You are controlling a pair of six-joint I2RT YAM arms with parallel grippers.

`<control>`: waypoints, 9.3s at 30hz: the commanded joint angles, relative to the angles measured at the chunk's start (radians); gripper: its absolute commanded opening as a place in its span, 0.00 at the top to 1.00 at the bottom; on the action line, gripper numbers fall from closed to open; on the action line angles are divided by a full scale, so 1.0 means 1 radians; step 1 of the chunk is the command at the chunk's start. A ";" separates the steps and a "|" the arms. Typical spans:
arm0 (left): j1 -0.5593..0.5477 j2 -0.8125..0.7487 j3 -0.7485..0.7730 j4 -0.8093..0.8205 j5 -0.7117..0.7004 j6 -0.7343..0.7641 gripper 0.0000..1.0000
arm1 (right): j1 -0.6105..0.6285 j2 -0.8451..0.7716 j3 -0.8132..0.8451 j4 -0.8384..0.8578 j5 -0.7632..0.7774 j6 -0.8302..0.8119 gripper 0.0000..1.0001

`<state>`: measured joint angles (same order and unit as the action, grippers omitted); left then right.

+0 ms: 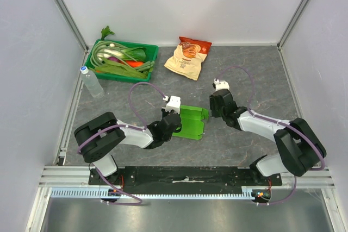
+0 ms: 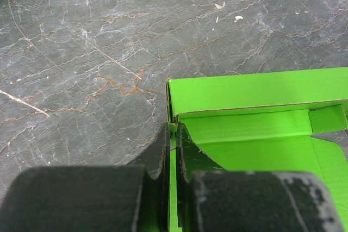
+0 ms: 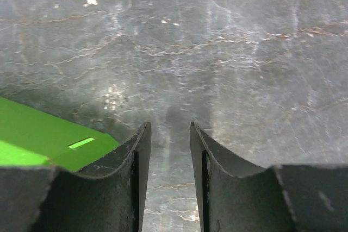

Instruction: Fold the paper box

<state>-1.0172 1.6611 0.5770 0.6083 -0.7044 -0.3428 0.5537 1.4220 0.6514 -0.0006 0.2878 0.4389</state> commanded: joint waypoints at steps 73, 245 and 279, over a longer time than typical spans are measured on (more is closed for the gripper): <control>-0.023 -0.011 0.017 0.001 0.005 -0.018 0.98 | 0.186 -0.127 -0.093 0.191 -0.283 -0.117 0.63; 0.287 0.126 0.337 -0.358 0.987 -0.091 0.79 | 0.387 0.149 -0.078 0.418 0.238 -0.146 0.68; 0.301 -0.398 -0.213 -0.122 1.008 -0.131 0.56 | 0.281 -0.153 -0.028 -0.236 0.068 0.172 0.46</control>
<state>-0.7128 1.3682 0.4873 0.3401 0.2142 -0.4286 0.8341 1.3281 0.5785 -0.0933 0.3450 0.5270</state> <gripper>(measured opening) 0.430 0.521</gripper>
